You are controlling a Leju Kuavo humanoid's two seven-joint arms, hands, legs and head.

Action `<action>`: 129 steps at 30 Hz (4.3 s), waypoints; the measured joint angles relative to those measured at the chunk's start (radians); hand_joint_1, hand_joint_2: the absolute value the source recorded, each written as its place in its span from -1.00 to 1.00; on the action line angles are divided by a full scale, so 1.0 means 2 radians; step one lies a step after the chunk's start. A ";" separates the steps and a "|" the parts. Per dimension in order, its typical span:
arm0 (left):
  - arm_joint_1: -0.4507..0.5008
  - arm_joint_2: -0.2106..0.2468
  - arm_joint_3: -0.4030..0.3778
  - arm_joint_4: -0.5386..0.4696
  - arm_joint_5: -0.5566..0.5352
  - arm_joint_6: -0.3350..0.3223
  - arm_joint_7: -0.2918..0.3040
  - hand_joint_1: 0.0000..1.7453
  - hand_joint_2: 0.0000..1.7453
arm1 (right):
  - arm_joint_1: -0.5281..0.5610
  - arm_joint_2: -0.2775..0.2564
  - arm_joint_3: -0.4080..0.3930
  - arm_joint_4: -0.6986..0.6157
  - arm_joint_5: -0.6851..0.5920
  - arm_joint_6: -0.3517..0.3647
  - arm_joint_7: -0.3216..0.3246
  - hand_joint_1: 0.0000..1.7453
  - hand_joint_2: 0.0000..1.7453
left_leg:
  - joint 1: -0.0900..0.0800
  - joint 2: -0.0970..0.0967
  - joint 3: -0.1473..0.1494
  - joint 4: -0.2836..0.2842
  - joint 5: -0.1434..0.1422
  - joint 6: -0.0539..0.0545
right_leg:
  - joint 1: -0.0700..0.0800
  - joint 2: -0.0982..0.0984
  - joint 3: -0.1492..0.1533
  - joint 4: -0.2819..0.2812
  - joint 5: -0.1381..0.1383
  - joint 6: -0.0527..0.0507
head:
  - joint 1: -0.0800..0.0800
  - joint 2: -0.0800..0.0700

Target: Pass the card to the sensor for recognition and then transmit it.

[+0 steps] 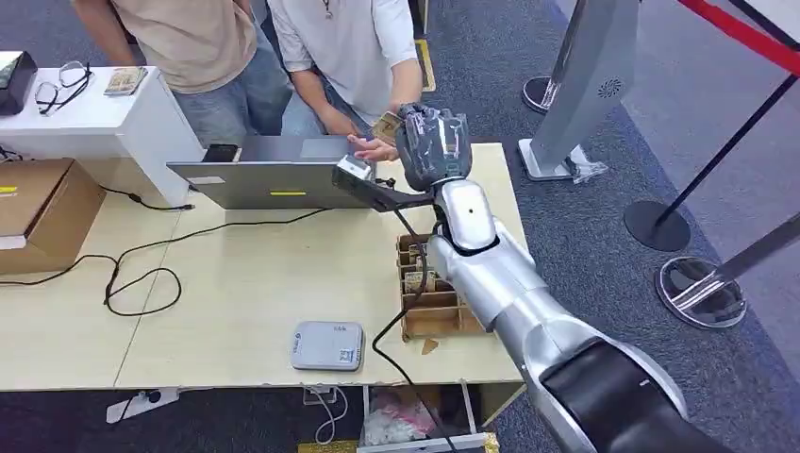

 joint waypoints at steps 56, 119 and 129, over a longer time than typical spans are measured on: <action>0.009 0.017 -0.002 0.000 0.011 0.004 -0.002 -1.00 -1.00 | 0.168 -0.059 -0.056 -0.210 -0.162 -0.022 -0.141 -1.00 -1.00 | 0.000 0.000 0.000 0.000 0.000 0.000 | 0.000 0.000 0.000 0.000 0.000 0.000 | 0.000 0.000; 0.014 0.001 0.001 0.000 -0.002 0.002 0.013 -1.00 -1.00 | 0.379 -0.197 -0.037 -0.445 -0.112 0.171 -0.072 -1.00 1.00 | 0.000 0.000 0.000 0.000 0.000 0.000 | 0.000 0.000 0.000 -0.001 0.000 0.000 | 0.000 0.000; 0.014 0.001 0.001 0.000 -0.002 -0.001 -0.006 -1.00 -1.00 | 0.373 -0.230 -0.024 -0.462 -0.150 0.243 -0.087 -1.00 1.00 | 0.000 0.000 0.000 0.000 0.000 0.000 | 0.000 0.000 0.000 -0.001 0.000 0.000 | 0.000 0.000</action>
